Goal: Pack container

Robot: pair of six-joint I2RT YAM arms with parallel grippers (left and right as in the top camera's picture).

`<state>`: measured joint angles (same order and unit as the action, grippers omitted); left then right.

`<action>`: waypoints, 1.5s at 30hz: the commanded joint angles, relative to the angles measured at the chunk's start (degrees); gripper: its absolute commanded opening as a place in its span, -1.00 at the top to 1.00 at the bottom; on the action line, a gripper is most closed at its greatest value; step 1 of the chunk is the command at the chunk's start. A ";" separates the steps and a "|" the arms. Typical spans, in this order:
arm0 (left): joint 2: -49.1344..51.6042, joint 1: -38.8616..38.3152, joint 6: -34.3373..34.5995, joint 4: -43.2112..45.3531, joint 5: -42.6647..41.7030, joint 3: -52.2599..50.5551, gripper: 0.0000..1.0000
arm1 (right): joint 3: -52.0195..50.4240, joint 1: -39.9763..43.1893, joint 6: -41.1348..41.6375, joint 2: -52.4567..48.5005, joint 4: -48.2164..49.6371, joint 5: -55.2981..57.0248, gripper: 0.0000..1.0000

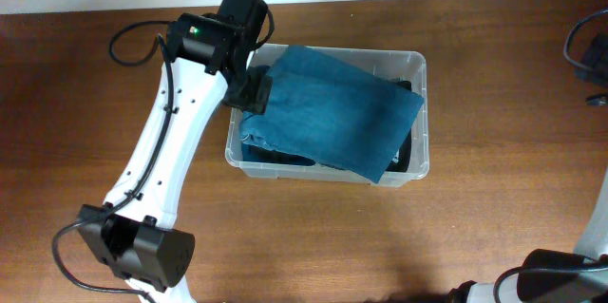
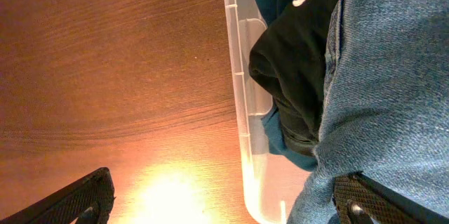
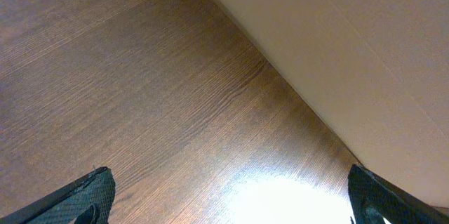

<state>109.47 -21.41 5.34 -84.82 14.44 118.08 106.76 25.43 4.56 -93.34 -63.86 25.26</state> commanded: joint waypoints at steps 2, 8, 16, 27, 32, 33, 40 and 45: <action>-1.49 0.22 6.51 -0.37 -0.42 0.85 -0.99 | 0.28 0.09 0.85 0.00 0.15 0.68 -0.97; -4.83 0.22 16.24 -0.33 6.19 0.85 -0.99 | 0.28 0.09 0.85 0.00 0.17 0.68 -0.97; -6.47 0.20 18.64 -0.20 -1.88 0.85 -0.79 | 0.28 0.09 0.85 0.00 0.15 0.68 -0.97; -5.40 -2.38 18.62 3.41 -13.42 0.79 0.61 | 0.28 0.09 0.85 0.00 0.17 0.68 -0.97; -2.93 -6.25 18.62 4.04 -13.40 0.79 0.61 | 0.28 0.09 0.85 0.00 0.17 0.68 -0.97; -2.27 -6.97 18.62 4.37 -13.33 0.79 0.61 | 0.28 0.09 0.85 0.00 0.17 0.68 -0.97; 3.58 -10.69 18.62 8.00 -13.00 0.79 0.60 | 0.28 0.09 0.85 0.00 0.17 0.68 -0.97; 8.50 -11.34 18.62 7.82 -13.00 0.79 0.60 | 0.28 0.09 0.85 0.00 0.15 0.68 -0.97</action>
<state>114.91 -32.53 23.46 -76.51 1.87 118.10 106.76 25.43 4.58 -93.34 -63.86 25.26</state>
